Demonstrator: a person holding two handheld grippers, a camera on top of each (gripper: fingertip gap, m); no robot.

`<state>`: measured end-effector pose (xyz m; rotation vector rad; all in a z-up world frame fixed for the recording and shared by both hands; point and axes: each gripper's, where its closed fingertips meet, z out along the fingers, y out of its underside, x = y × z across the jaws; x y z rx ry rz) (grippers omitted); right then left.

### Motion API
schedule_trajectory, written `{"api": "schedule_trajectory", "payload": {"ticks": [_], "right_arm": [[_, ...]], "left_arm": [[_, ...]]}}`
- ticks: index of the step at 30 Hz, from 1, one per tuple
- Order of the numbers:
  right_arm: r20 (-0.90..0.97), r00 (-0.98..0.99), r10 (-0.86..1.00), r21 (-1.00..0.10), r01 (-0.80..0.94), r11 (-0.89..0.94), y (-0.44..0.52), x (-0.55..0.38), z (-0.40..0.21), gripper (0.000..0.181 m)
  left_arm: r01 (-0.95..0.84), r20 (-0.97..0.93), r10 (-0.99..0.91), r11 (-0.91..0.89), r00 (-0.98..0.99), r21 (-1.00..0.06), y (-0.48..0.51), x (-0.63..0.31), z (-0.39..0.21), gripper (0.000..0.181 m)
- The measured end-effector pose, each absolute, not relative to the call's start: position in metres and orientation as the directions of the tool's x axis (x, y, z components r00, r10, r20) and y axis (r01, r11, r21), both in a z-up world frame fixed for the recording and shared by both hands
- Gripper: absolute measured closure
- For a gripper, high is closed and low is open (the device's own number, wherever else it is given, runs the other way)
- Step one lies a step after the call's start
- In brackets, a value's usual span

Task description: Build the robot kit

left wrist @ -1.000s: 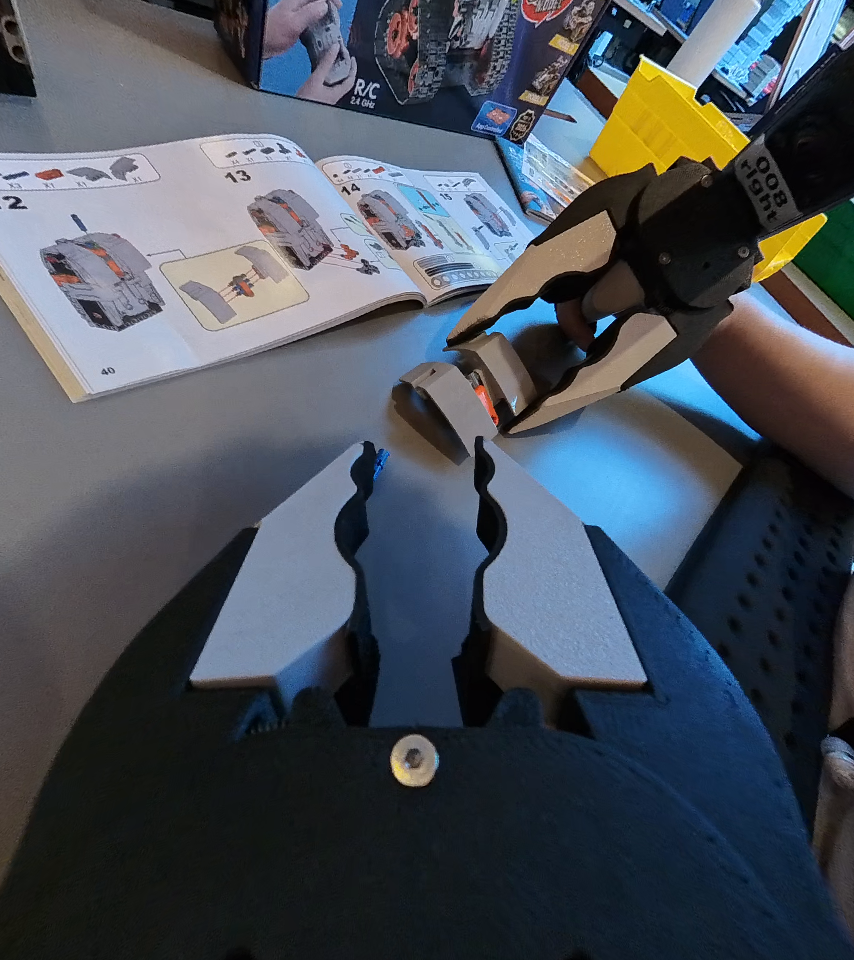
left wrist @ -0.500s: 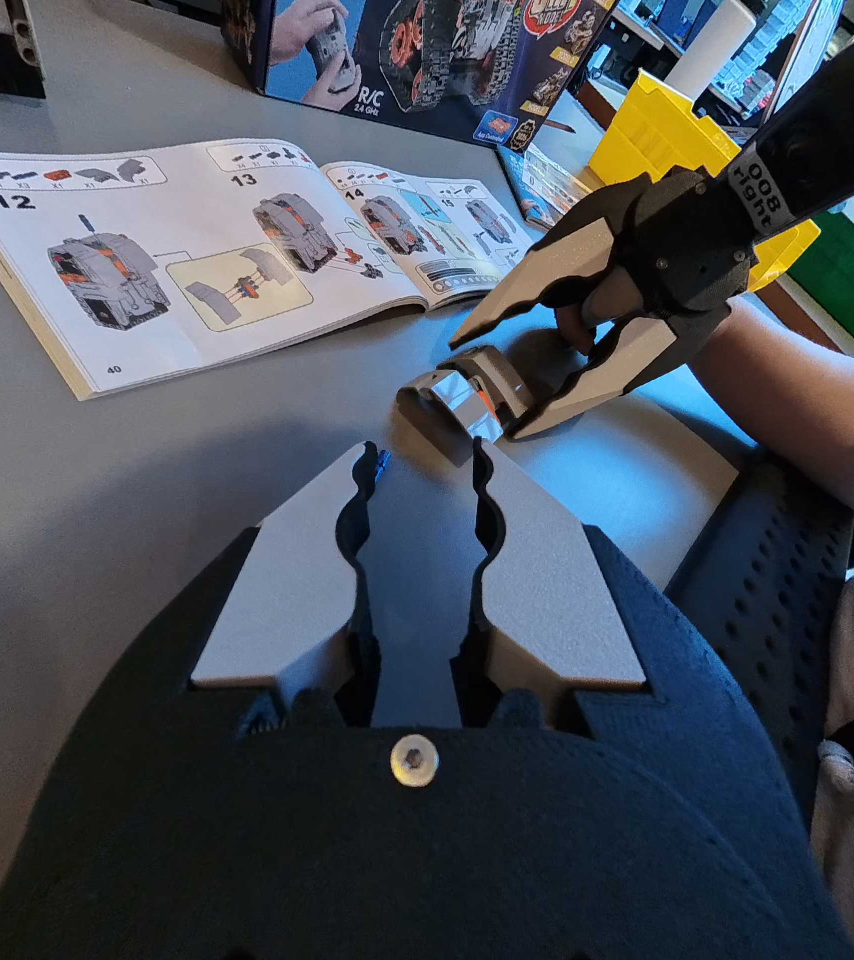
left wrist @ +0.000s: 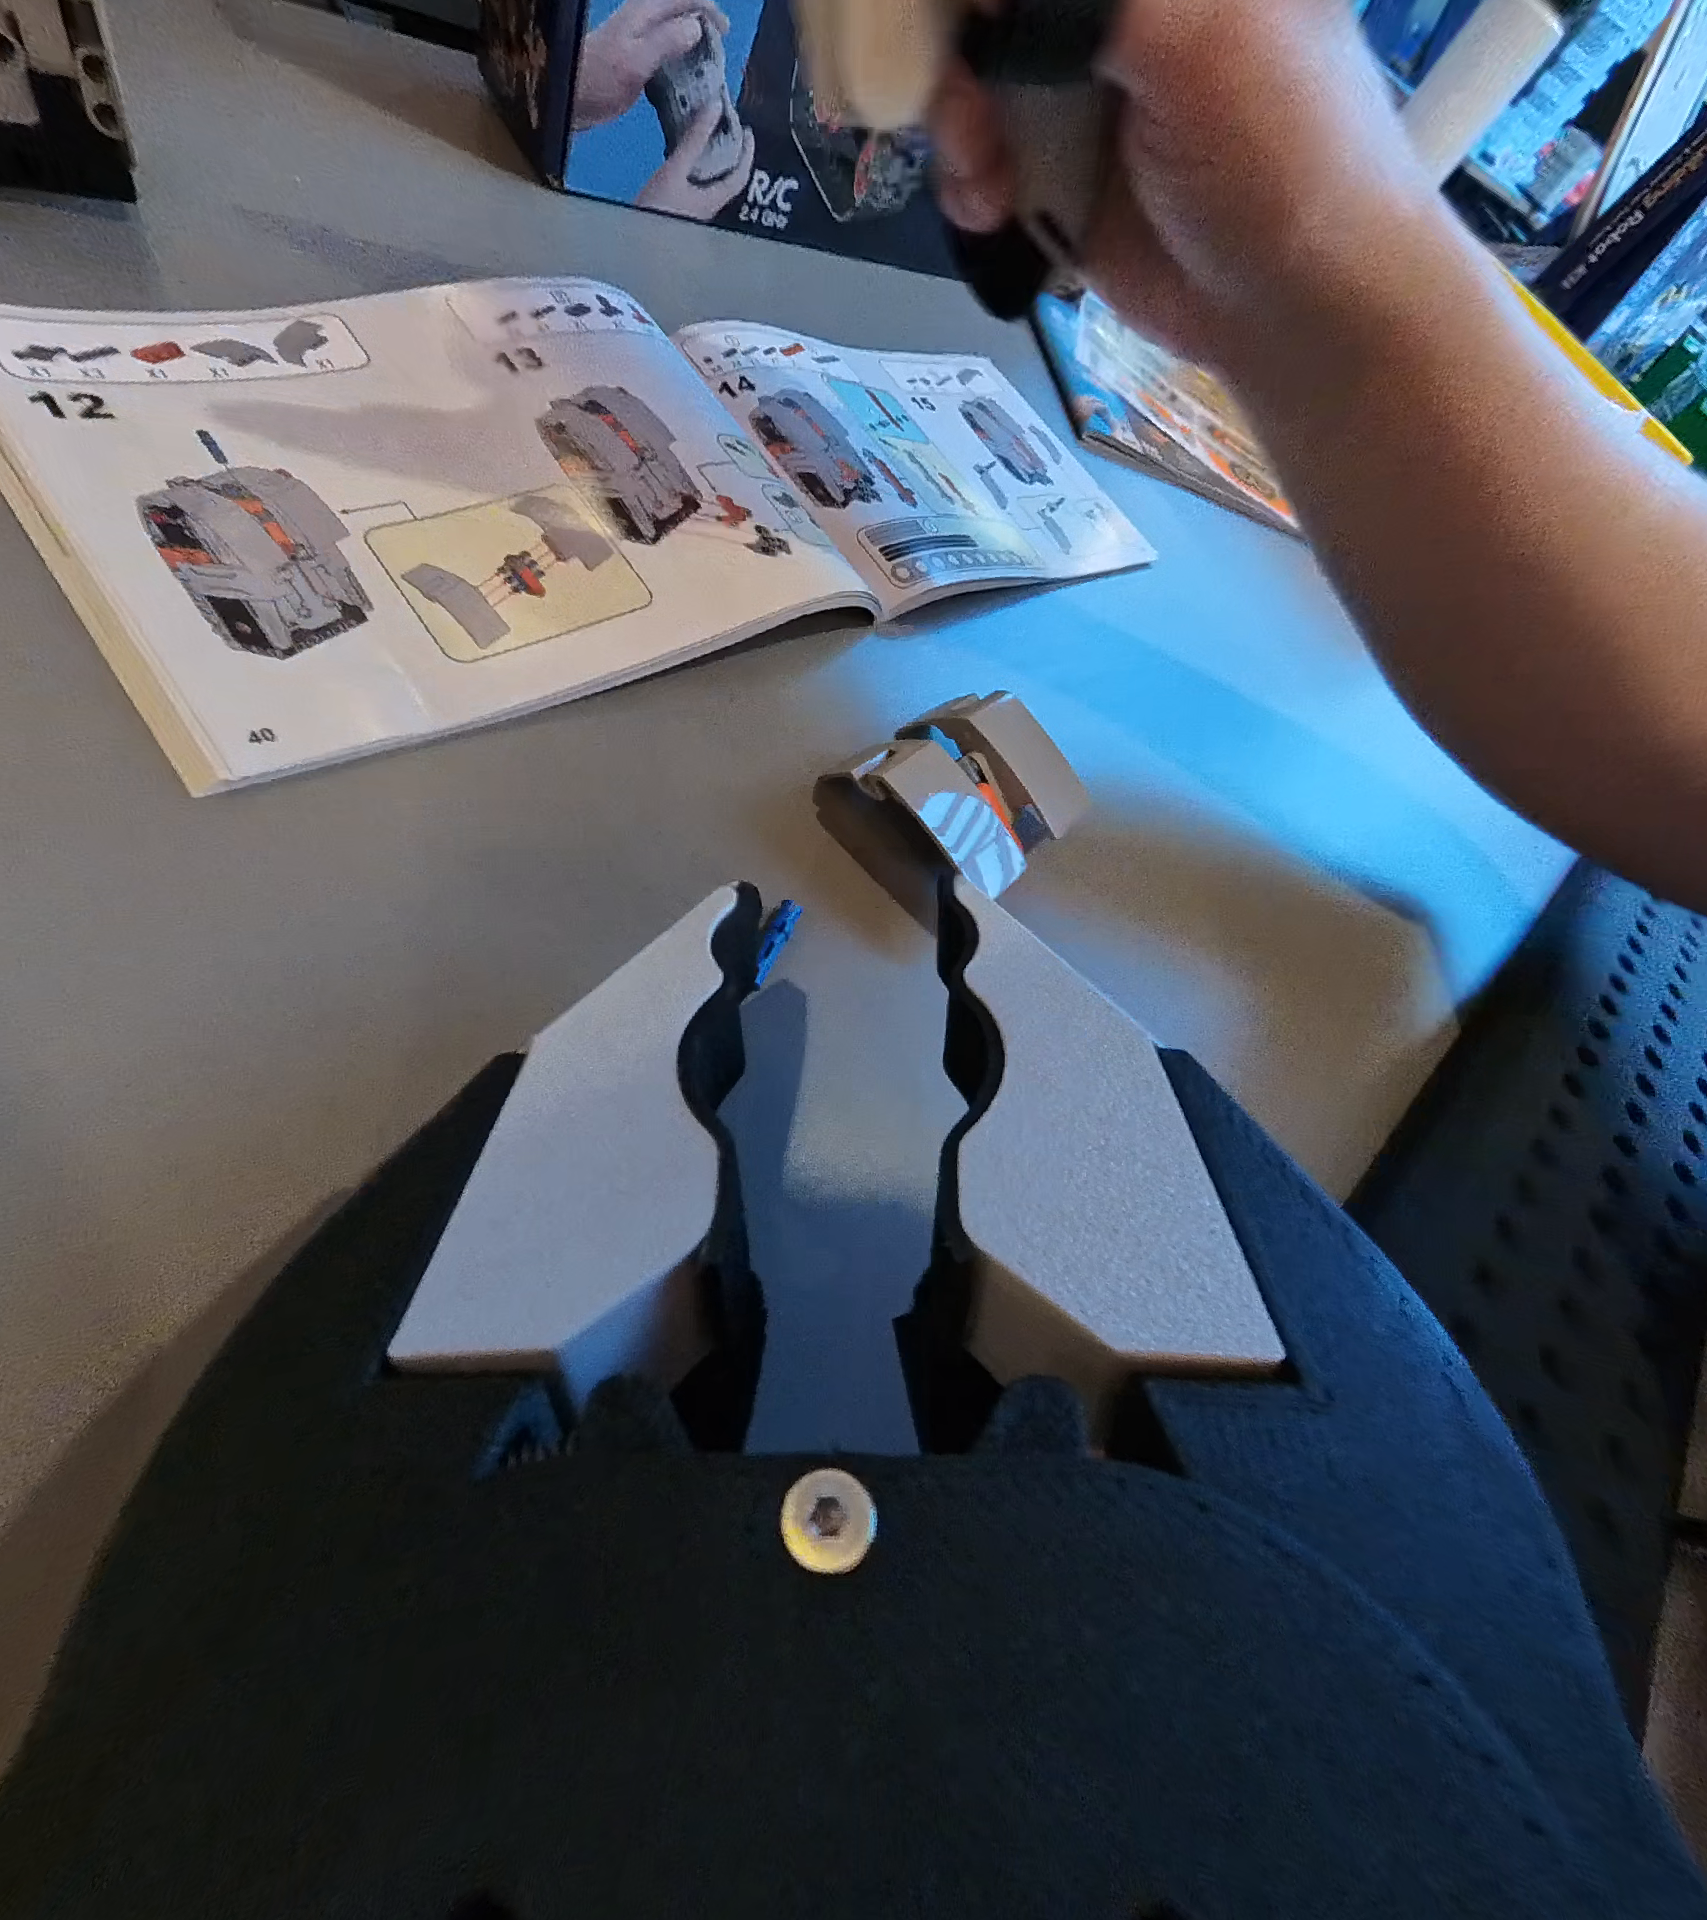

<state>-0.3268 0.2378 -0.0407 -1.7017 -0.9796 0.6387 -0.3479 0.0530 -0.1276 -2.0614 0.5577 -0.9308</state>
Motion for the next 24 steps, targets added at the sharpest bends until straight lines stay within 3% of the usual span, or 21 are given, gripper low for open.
{"api": "schedule_trajectory", "payload": {"ticks": [5, 10, 13, 18, 24], "right_arm": [[0.113, 0.526, 0.843, -0.917, 0.381, -0.115, 0.285, -0.362, -0.061, 0.088], [0.097, 0.483, 0.87, -0.904, 0.409, -0.126, 0.307, -0.372, -0.084, 0.085], [0.046, 0.473, 0.88, -0.919, 0.366, -0.149, 0.3, -0.372, -0.087, 0.087], [0.148, 0.457, 0.877, -0.899, 0.431, -0.073, 0.296, -0.364, -0.103, 0.094], [0.131, 0.446, 0.886, -0.906, 0.417, -0.076, 0.305, -0.368, -0.111, 0.095]], "left_arm": [[-0.03, 0.411, -0.643, -0.559, 0.647, -0.829, 0.055, -0.354, -0.12, 0.15], [0.001, 0.446, -0.636, -0.573, 0.63, -0.82, 0.058, -0.353, -0.116, 0.151], [0.055, 0.407, -0.676, -0.478, 0.615, -0.877, 0.077, -0.353, -0.076, 0.145], [0.003, 0.103, -0.548, -0.179, 0.83, -0.984, 0.172, -0.383, -0.013, 0.099], [0.082, 0.157, -0.407, -0.196, 0.9, -0.977, 0.269, -0.383, -0.026, 0.066]]}}
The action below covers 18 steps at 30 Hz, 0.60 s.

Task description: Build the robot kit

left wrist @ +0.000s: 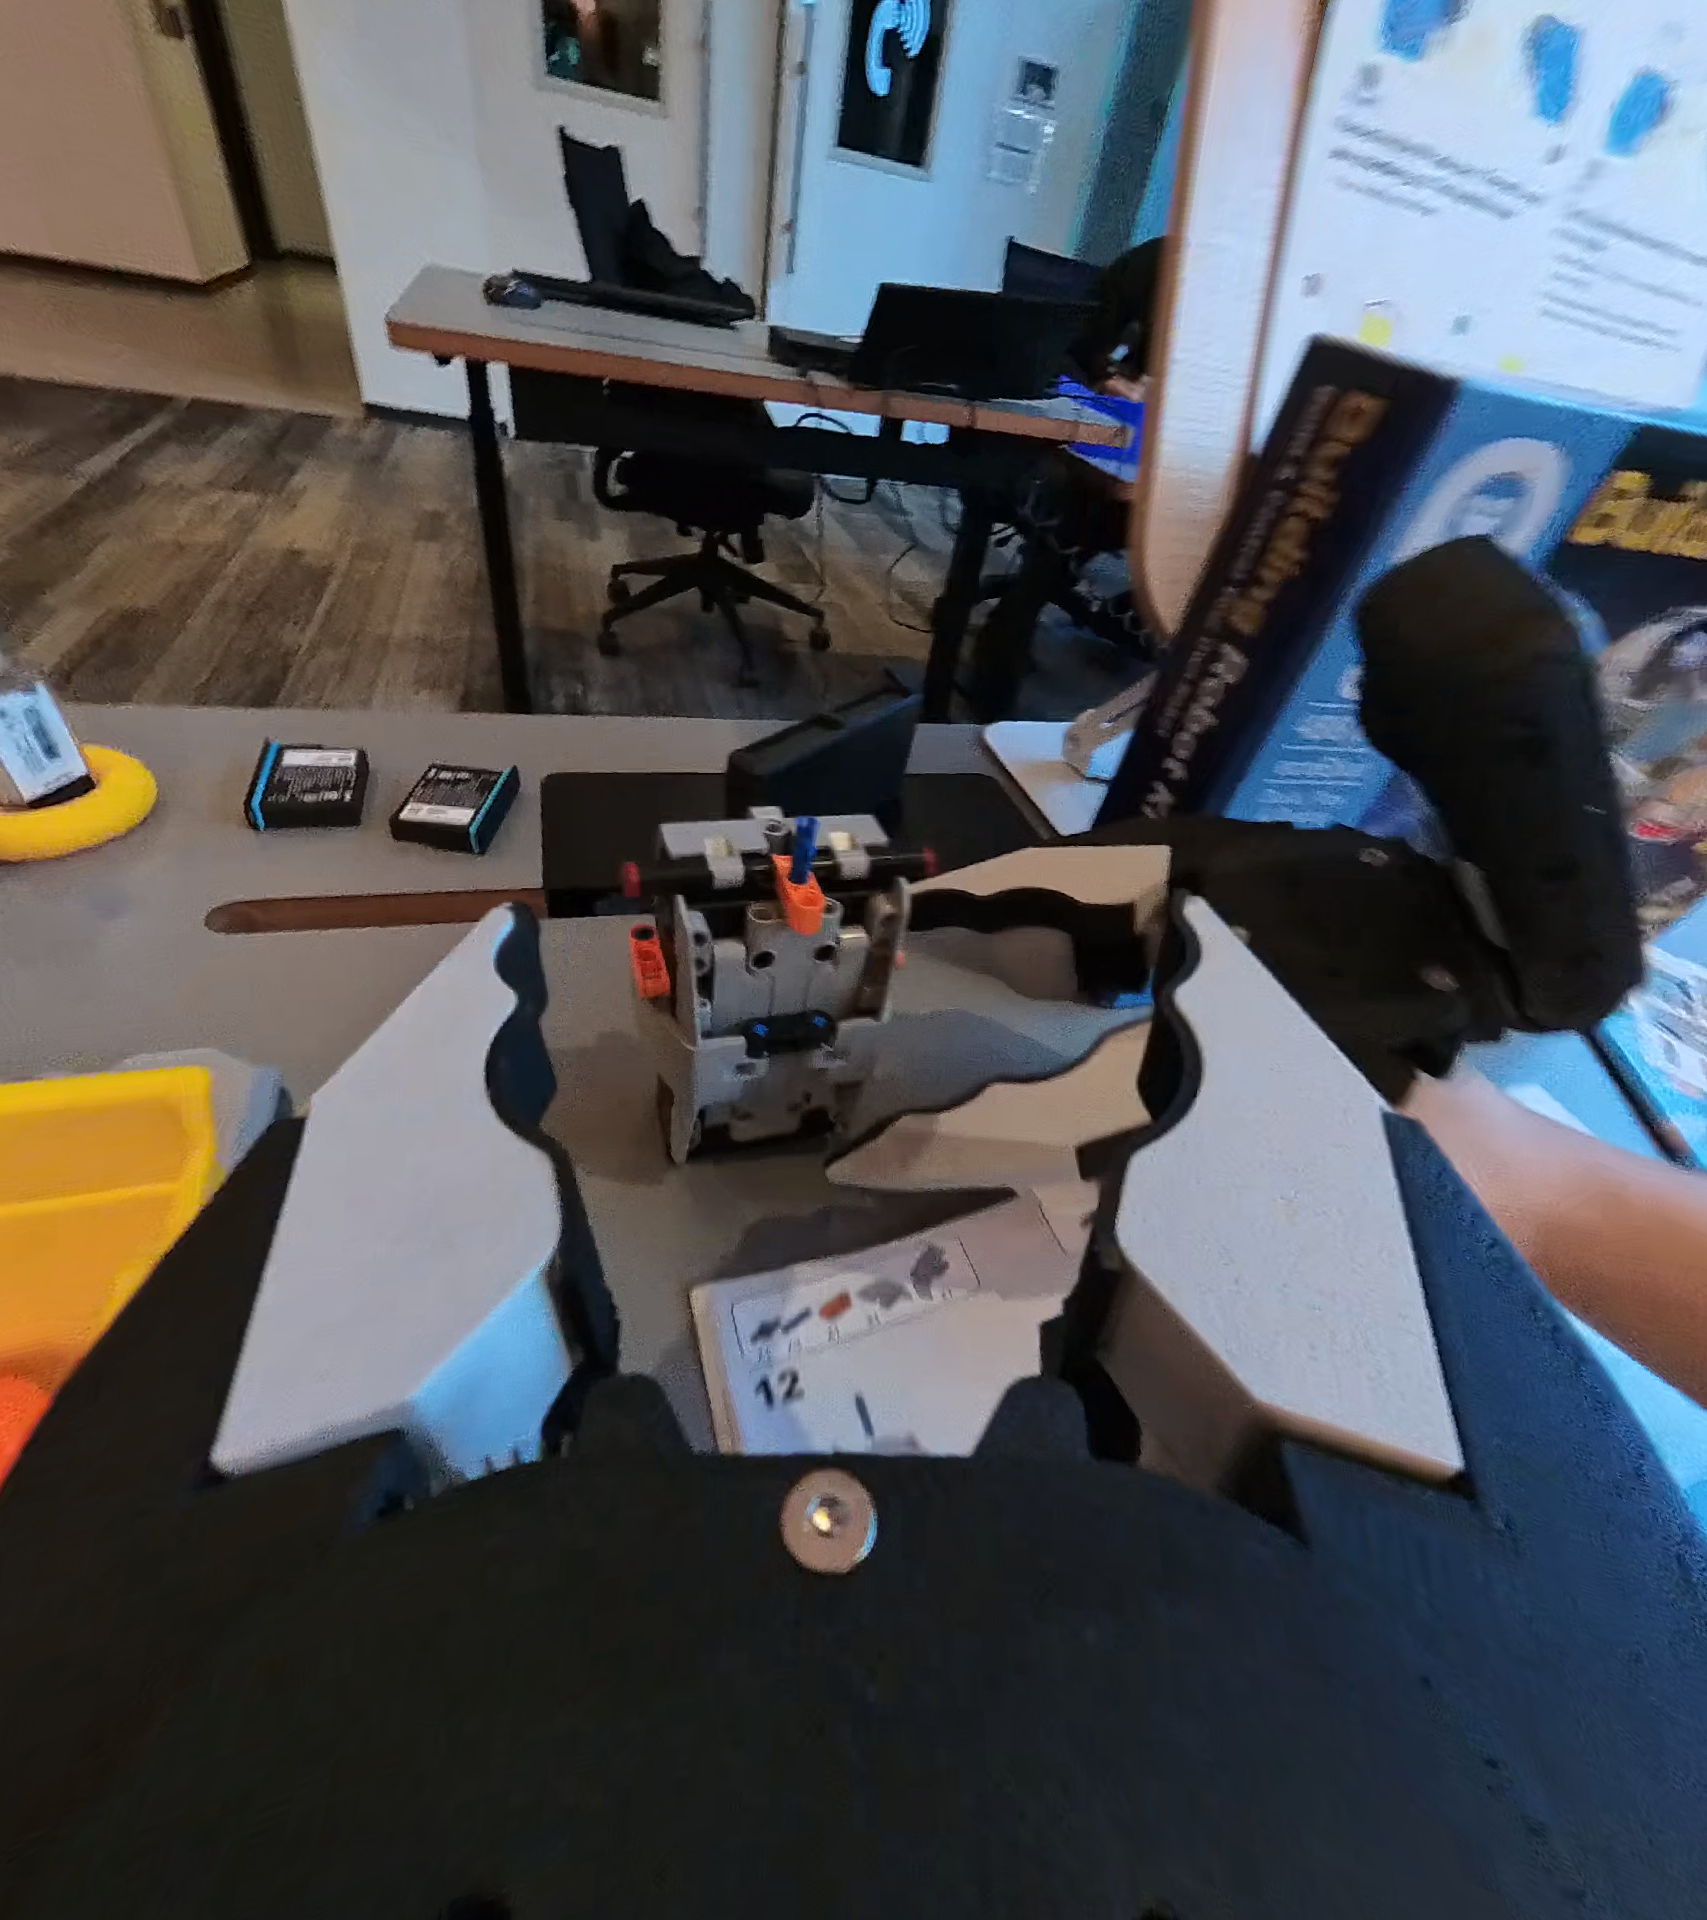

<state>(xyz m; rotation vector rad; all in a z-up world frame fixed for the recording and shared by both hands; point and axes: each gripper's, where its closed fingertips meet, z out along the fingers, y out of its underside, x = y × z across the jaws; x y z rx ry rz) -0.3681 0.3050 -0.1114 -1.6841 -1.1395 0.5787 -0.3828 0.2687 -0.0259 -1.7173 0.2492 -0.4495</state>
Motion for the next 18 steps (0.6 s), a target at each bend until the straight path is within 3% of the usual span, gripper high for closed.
{"api": "schedule_trajectory", "payload": {"ticks": [8, 13, 14, 16, 18], "right_arm": [[0.168, 0.451, 0.877, -0.908, 0.417, -0.04, 0.317, -0.379, -0.109, 0.103], [0.187, 0.429, 0.884, -0.882, 0.47, -0.042, 0.322, -0.383, -0.124, 0.115], [0.185, 0.42, 0.888, -0.879, 0.475, -0.042, 0.321, -0.384, -0.126, 0.124], [0.175, 0.424, 0.889, -0.88, 0.473, -0.053, 0.322, -0.385, -0.126, 0.125], [0.178, 0.43, 0.885, -0.879, 0.474, -0.054, 0.324, -0.384, -0.126, 0.126]], "left_arm": [[0.05, 0.157, -0.303, -0.334, 0.94, -0.941, 0.311, -0.379, -0.072, 0.075], [-0.024, 0.085, -0.281, -0.364, 0.956, -0.931, 0.323, -0.381, -0.091, 0.087], [-0.033, 0.081, -0.288, -0.372, 0.954, -0.928, 0.324, -0.38, -0.093, 0.091], [-0.042, 0.088, -0.324, -0.372, 0.942, -0.927, 0.325, -0.375, -0.094, 0.103], [-0.058, 0.074, -0.333, -0.368, 0.94, -0.928, 0.325, -0.374, -0.094, 0.103]]}}
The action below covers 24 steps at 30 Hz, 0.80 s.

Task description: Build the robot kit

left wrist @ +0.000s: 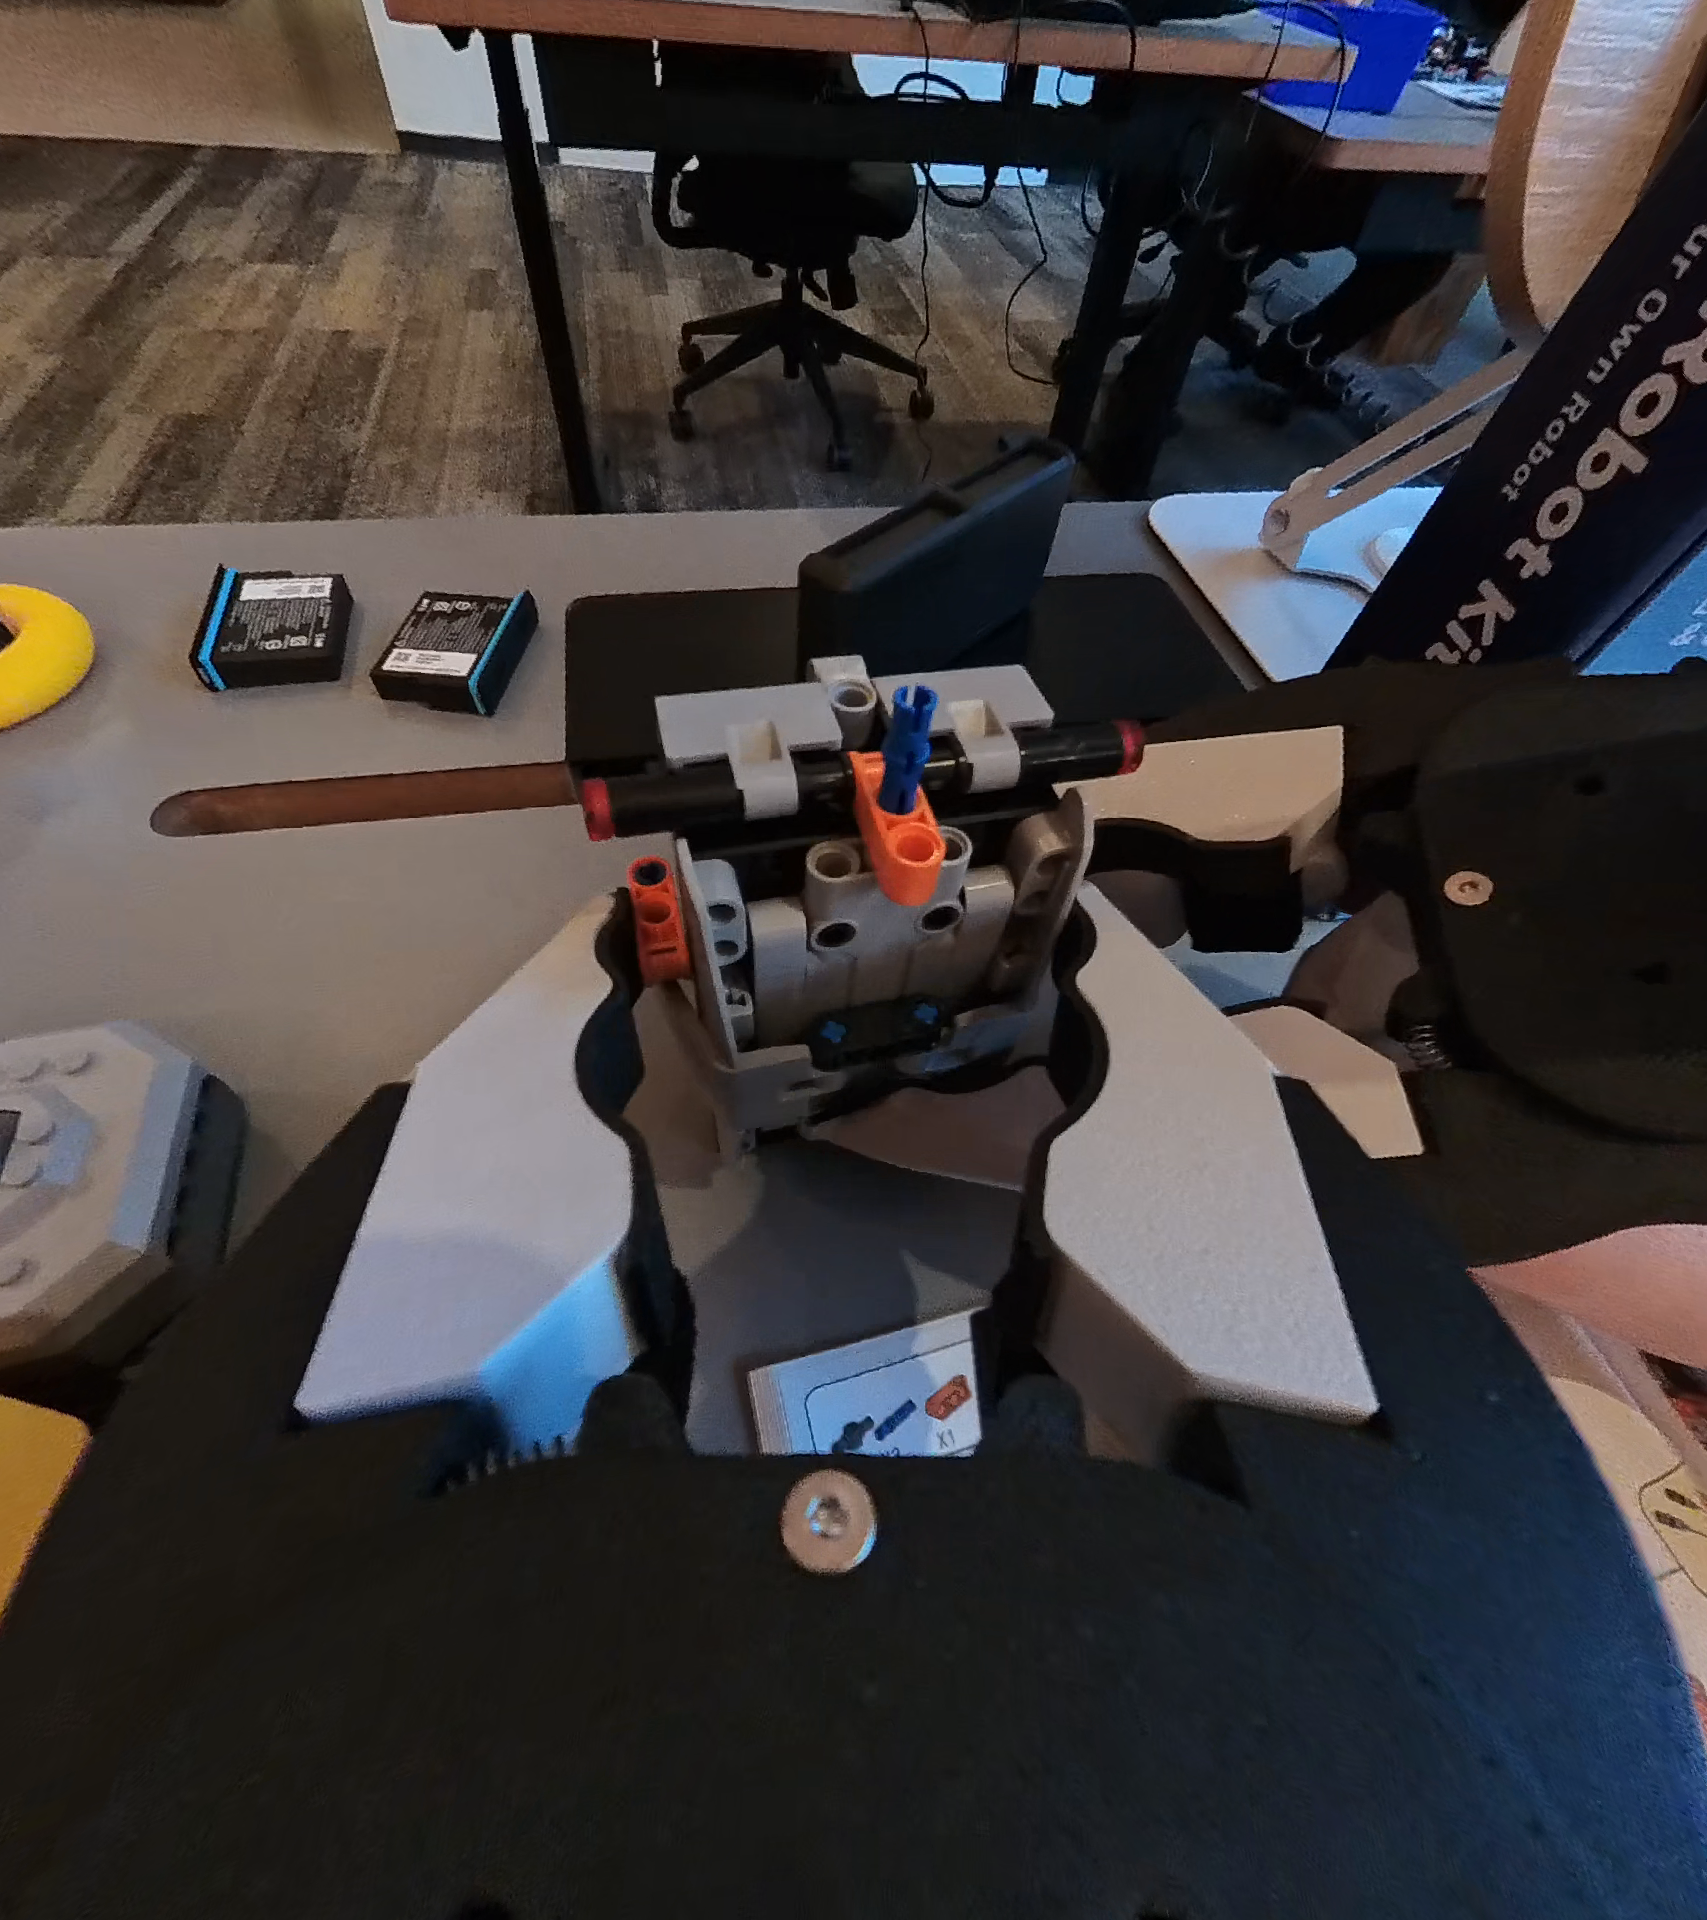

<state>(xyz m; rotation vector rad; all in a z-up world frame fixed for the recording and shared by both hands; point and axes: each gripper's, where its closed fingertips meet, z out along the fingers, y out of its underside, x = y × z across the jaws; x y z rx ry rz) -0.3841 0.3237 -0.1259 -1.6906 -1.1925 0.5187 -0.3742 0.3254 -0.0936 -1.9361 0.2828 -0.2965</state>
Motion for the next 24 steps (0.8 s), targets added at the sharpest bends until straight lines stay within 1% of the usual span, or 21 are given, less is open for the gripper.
{"api": "schedule_trajectory", "payload": {"ticks": [4, 7, 14, 17, 20, 24], "right_arm": [[0.223, 0.443, 0.869, -0.877, 0.48, -0.02, 0.321, -0.383, -0.12, 0.127], [0.263, 0.444, 0.856, -0.874, 0.485, 0.017, 0.314, -0.381, -0.099, 0.126], [0.345, 0.486, 0.803, -0.866, 0.495, 0.073, 0.272, -0.359, -0.012, 0.127], [0.355, 0.507, 0.785, -0.855, 0.516, 0.053, 0.239, -0.334, 0.009, 0.127], [0.366, 0.547, 0.753, -0.835, 0.551, 0.005, 0.19, -0.29, -0.002, 0.126], [0.354, 0.595, 0.721, -0.79, 0.603, -0.109, 0.125, -0.215, -0.055, 0.127]], "left_arm": [[-0.101, 0.027, -0.337, -0.358, 0.941, -0.928, 0.321, -0.373, -0.088, 0.103], [-0.096, 0.026, -0.343, -0.333, 0.939, -0.938, 0.312, -0.372, -0.07, 0.103], [-0.097, -0.001, -0.372, -0.238, 0.928, -0.966, 0.267, -0.351, 0.017, 0.103], [-0.085, 0.036, -0.431, -0.257, 0.902, -0.963, 0.235, -0.329, 0.039, 0.103], [-0.062, 0.104, -0.491, -0.31, 0.865, -0.949, 0.188, -0.288, 0.03, 0.104], [-0.057, 0.156, -0.541, -0.356, 0.826, -0.933, 0.122, -0.215, -0.021, 0.104]]}}
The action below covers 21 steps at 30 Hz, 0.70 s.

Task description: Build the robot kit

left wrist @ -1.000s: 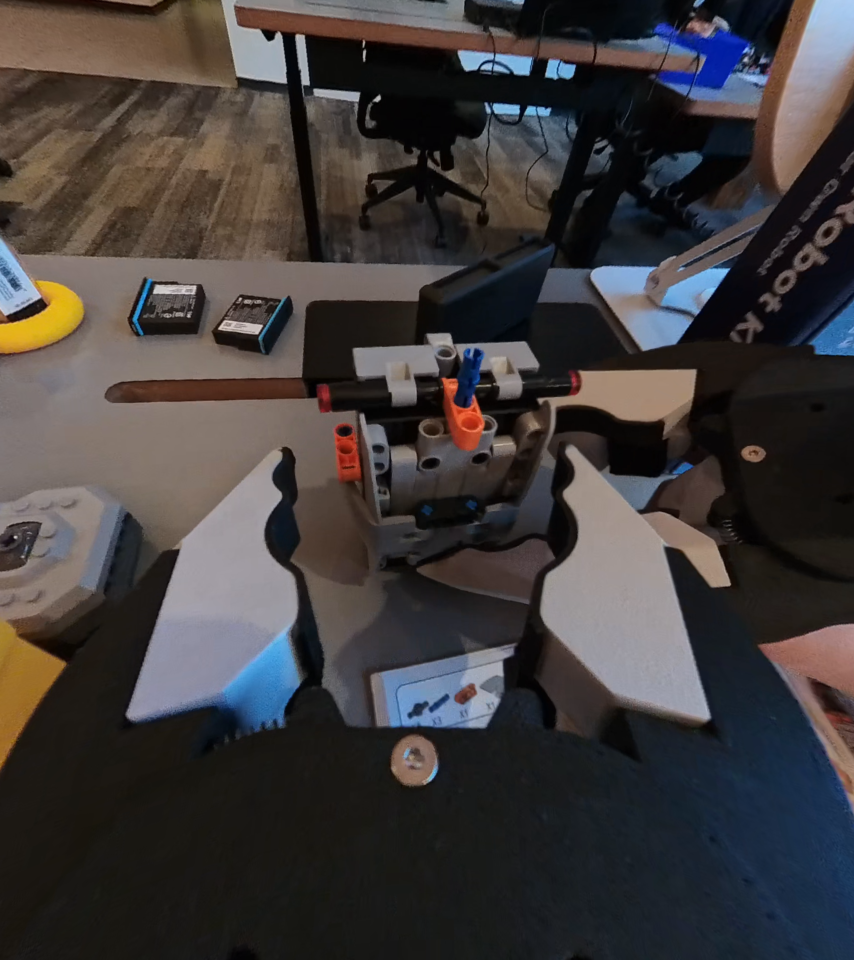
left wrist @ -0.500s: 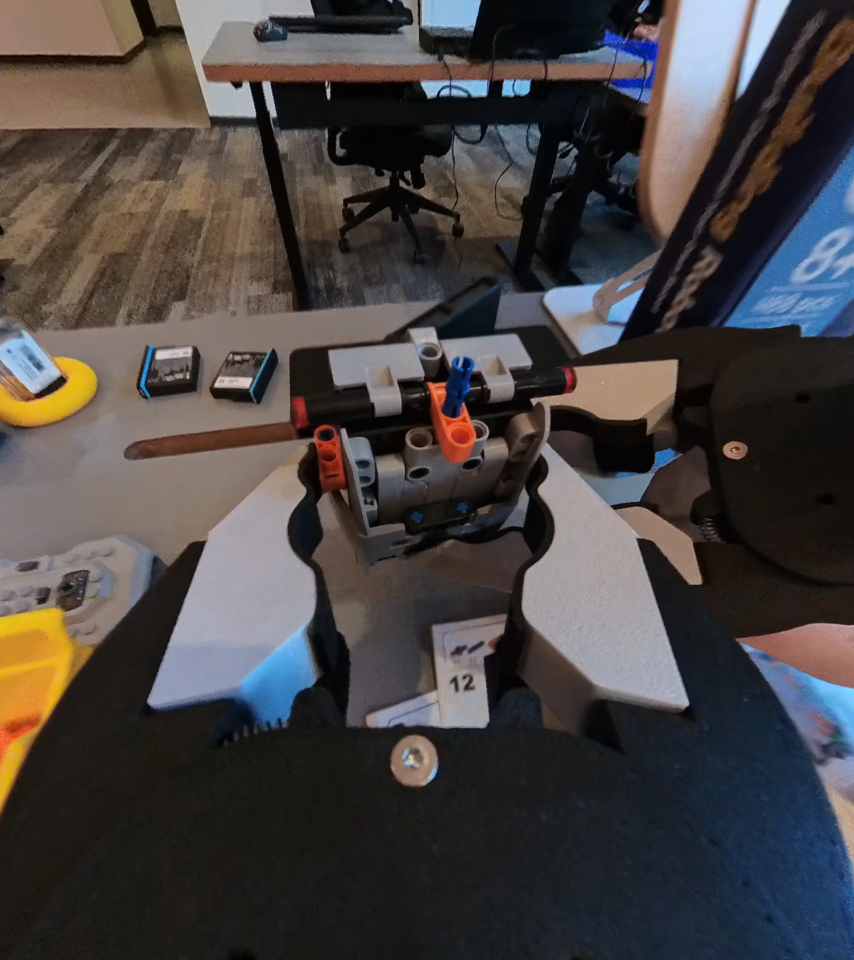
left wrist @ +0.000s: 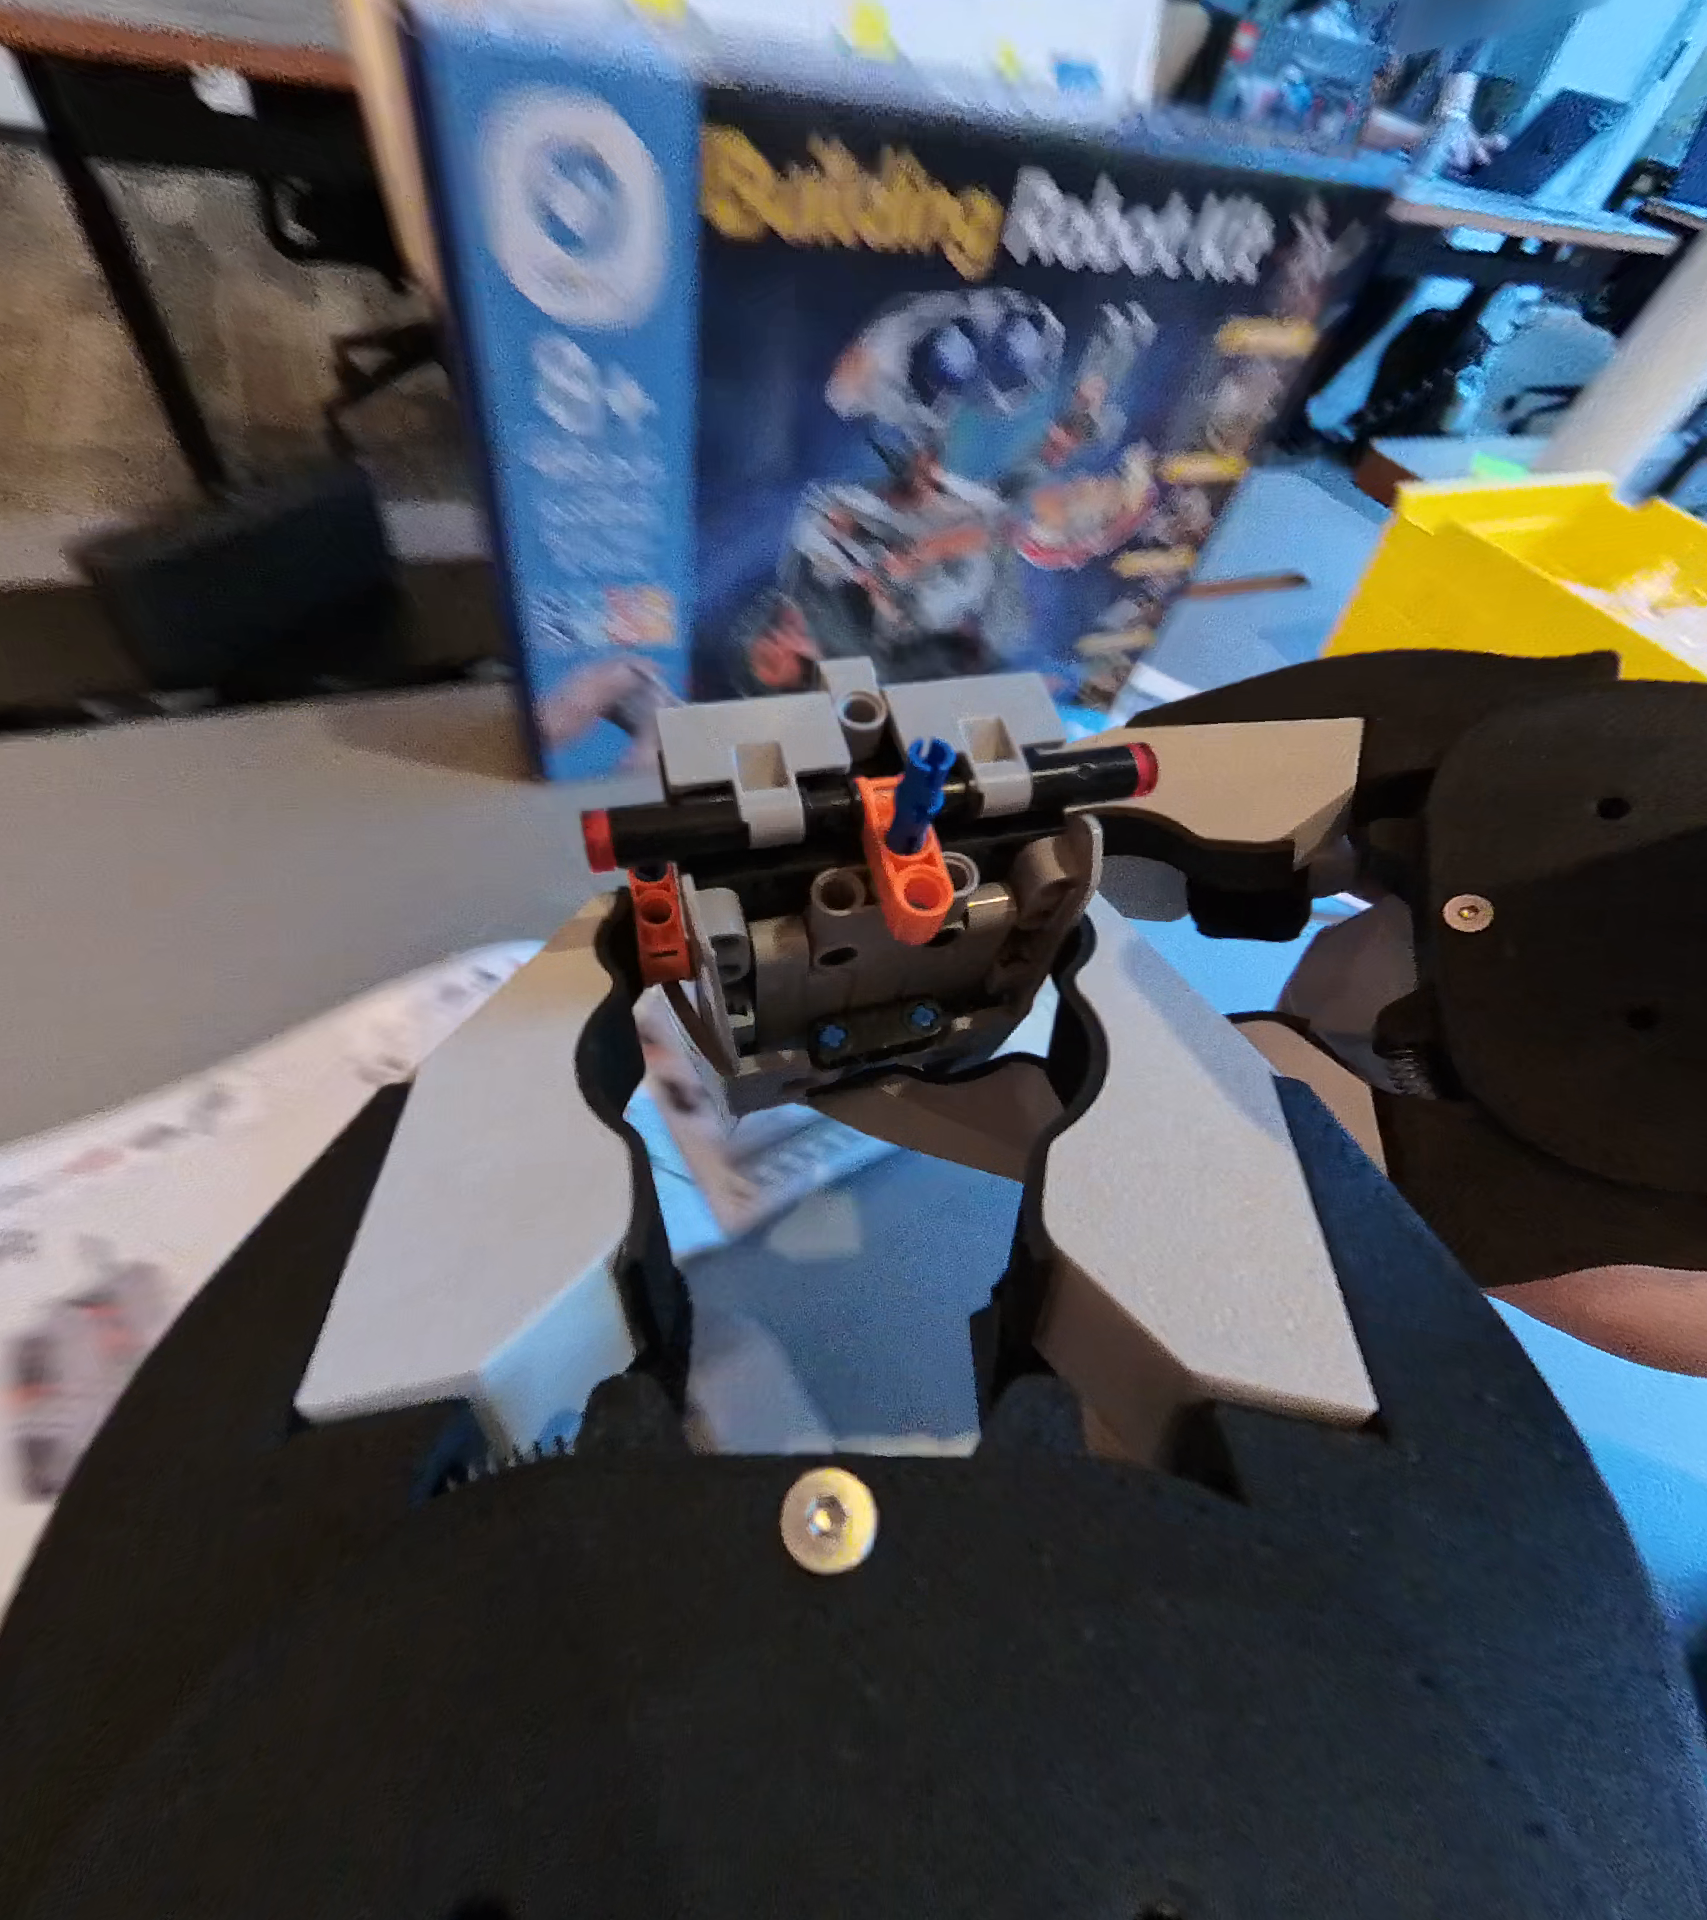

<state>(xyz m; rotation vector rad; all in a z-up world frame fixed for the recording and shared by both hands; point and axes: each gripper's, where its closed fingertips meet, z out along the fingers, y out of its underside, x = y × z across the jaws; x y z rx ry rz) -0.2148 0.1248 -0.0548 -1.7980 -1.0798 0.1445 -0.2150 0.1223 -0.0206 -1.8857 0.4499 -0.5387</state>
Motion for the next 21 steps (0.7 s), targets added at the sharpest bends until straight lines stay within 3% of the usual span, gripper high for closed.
{"api": "schedule_trajectory", "payload": {"ticks": [6, 21], "right_arm": [[0.269, 0.704, 0.657, -0.781, 0.559, -0.279, 0.063, -0.139, -0.109, 0.127], [0.146, 0.604, 0.783, -0.844, 0.489, -0.22, 0.053, -0.153, -0.128, 0.127]], "left_arm": [[-0.133, 0.191, -0.631, -0.428, 0.752, -0.894, 0.061, -0.137, -0.077, 0.103], [-0.209, 0.116, -0.627, -0.421, 0.77, -0.883, 0.046, -0.146, -0.096, 0.103]]}}
